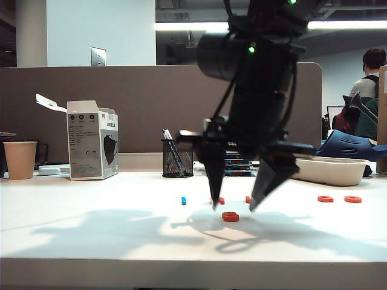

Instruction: Select the appropriate letters from the row of letter magnets placed on the table to arrange into the word "sun".

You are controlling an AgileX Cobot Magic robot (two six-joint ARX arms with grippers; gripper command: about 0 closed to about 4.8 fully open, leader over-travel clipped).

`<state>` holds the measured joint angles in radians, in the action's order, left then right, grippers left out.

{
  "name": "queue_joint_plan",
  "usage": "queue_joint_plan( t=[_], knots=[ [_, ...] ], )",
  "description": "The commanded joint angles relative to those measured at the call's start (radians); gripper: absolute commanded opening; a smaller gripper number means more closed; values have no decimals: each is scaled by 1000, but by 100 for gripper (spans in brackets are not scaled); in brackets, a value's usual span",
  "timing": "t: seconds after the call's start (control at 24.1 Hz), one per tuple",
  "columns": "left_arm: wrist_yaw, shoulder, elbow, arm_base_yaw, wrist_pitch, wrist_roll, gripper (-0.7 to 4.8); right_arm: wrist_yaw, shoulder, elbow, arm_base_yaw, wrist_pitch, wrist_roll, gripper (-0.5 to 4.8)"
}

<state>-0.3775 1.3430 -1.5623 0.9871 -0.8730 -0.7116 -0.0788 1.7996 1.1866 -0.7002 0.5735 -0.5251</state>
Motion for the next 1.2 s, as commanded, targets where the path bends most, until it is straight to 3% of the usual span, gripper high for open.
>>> queue_joint_plan(
  t=[0.04,0.29,0.87,1.2],
  knots=[
    [-3,-4,-5,1,6,1,-5,-3,-6,80,3,22,31,267],
    [-3,-4,-5,1,6,1,-5,-77,-5,185,8,10,64,267],
    [-3,-4,-5,1,6,1,-5,-68,24,199,159,27,99,267],
    [-1,-4,-5,1,6,1,-5,-51,106,199,174,6,79,267]
  ],
)
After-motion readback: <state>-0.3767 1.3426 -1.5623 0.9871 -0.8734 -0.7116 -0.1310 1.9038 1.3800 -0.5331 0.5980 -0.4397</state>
